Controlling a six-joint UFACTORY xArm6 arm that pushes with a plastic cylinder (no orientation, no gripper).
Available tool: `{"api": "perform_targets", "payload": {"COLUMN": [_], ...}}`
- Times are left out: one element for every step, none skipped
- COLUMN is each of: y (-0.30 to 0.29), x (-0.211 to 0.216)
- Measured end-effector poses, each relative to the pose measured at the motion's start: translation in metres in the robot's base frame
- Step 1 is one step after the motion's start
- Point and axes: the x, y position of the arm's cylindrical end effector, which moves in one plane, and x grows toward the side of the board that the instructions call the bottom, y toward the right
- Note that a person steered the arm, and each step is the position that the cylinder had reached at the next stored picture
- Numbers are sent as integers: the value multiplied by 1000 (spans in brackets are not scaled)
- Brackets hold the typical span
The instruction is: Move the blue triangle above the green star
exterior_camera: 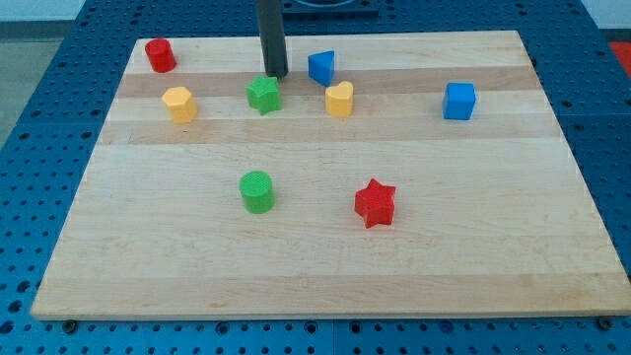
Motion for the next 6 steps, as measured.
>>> {"api": "perform_targets", "payload": {"y": [6, 43, 89, 114, 94, 36], "x": [31, 44, 39, 18, -9, -25]}}
